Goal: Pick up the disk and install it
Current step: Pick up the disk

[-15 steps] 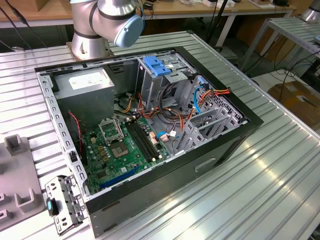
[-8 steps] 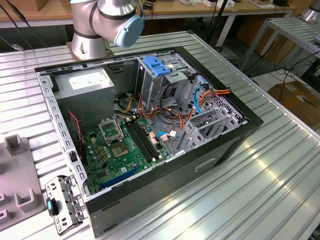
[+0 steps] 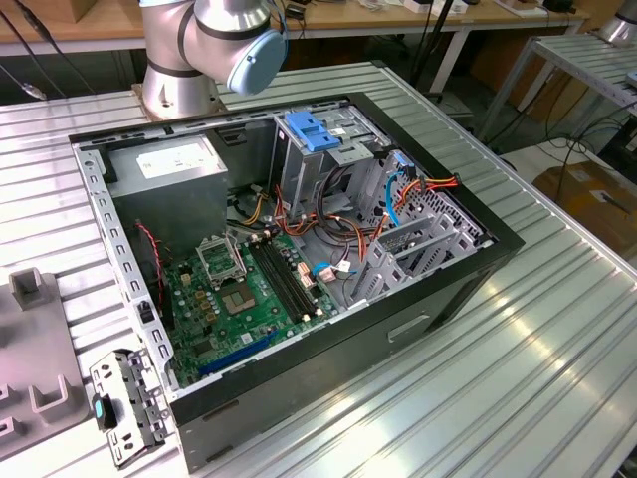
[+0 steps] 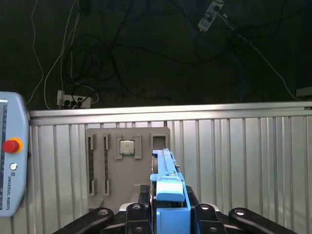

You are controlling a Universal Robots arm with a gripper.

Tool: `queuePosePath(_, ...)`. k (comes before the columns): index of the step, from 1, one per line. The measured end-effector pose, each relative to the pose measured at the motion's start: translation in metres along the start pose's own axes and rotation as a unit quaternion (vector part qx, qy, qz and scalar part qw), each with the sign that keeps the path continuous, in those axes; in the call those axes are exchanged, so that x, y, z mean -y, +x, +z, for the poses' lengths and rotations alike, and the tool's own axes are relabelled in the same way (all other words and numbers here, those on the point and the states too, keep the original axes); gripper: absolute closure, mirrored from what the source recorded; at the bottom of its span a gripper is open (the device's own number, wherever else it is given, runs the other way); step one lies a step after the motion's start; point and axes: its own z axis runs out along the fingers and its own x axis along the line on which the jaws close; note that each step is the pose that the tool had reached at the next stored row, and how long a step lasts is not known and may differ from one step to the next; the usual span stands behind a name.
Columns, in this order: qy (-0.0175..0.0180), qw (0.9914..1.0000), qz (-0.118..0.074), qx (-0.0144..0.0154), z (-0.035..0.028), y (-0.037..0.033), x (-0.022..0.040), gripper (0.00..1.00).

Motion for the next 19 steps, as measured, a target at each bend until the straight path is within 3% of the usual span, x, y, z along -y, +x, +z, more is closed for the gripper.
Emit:
queuePosePath(13, -0.0007, 1.0, 0.0, 0.0, -0.0001, -0.0003, 0.0078, 0.63)
queuePosePath(15, -0.0018, 1.0, 0.0, -0.0001, -0.0001, -0.0006, 0.0156, 0.63)
queuePosePath(19, -0.0025, 1.0, 0.0, -0.0001, -0.0001, -0.0008, 0.0194, 0.63)
